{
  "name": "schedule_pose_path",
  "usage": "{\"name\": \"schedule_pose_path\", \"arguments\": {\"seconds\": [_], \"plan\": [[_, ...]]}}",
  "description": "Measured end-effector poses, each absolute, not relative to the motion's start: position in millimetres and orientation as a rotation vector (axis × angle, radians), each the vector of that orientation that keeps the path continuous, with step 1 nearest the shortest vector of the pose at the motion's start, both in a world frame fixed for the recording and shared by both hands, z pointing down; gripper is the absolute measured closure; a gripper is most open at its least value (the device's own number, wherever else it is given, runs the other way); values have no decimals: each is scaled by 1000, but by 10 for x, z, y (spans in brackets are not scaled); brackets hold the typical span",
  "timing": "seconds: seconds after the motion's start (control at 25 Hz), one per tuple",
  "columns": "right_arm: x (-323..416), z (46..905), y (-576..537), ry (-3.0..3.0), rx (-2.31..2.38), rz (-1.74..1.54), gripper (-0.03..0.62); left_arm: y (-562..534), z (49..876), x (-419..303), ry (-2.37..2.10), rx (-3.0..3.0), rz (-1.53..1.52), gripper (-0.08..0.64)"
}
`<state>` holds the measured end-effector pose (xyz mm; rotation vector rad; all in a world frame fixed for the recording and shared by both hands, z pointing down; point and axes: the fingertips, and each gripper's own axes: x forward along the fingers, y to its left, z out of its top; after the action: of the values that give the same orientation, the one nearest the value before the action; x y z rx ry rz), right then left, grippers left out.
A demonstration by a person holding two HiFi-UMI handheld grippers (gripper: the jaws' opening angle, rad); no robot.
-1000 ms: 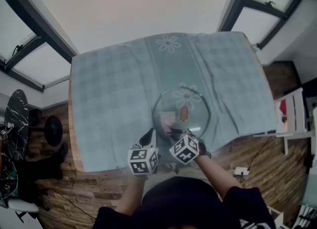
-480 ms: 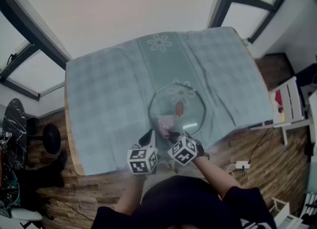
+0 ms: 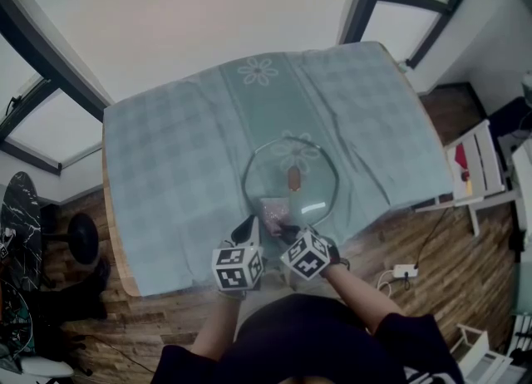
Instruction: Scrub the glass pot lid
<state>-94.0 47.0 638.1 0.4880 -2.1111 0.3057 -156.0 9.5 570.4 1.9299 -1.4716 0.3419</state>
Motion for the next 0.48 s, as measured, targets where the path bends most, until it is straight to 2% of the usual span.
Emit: {"name": "schedule_pose_path", "arguments": {"seconds": [0.48], "plan": [[-784, 6110, 528, -2175, 571, 424, 512, 92, 5699, -1377, -1427, 1975, 351, 555]]}}
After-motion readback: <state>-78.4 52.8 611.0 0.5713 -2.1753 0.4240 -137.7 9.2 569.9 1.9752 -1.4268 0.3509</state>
